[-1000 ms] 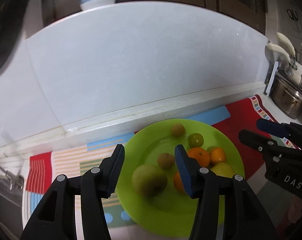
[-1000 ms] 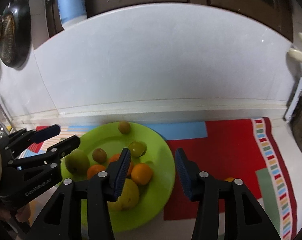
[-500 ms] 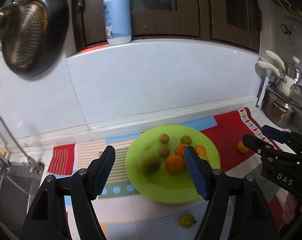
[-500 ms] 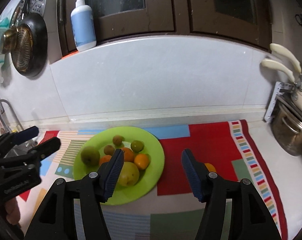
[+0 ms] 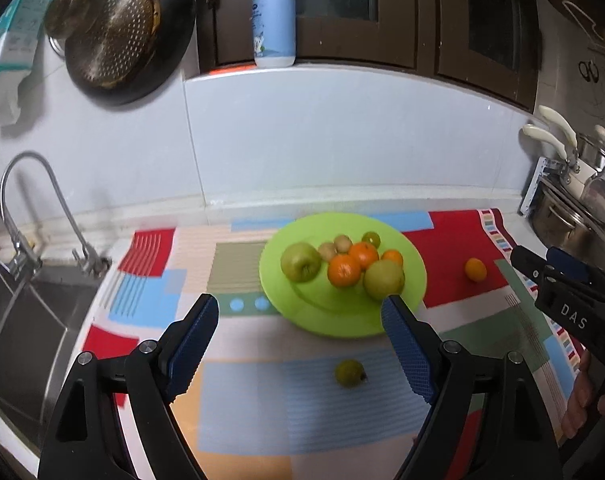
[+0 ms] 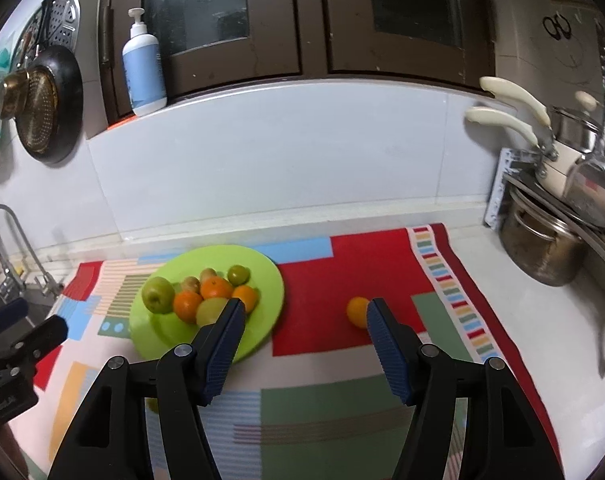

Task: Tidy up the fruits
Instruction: 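Withdraw both tools from the plate toward the remaining fruit, then grasp the green persimmon with left tool while right tool grasps the last orange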

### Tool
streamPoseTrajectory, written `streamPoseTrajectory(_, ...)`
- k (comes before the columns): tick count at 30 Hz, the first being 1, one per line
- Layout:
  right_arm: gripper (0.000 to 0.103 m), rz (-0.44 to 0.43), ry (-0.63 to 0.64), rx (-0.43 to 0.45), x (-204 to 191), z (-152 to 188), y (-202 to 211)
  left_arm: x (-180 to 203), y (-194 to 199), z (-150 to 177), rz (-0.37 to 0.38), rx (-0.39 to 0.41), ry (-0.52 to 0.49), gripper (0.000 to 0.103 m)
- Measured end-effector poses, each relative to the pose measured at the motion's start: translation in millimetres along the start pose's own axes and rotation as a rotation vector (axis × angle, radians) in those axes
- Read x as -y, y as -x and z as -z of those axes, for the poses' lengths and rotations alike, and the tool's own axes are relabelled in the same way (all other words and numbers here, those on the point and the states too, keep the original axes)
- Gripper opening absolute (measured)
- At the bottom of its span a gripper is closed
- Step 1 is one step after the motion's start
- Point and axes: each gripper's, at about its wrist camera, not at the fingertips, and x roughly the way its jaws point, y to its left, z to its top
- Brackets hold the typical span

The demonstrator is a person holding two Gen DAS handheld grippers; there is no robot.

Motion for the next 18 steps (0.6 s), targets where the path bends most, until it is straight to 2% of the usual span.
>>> streamPoseTrajectory(9,0.064,0.022,0.021,-0.042,23.1,11.9,-9.1,19.7,-12.2,34.1,-0.008,-0.117,0.036,0.084)
streamPoseTrajectory(18,0.064,0.006,0.093,-0.147,36.6,15.5,-44.7,31.6,-44.6,50.7,-0.040,-0.226,0.106,0.081)
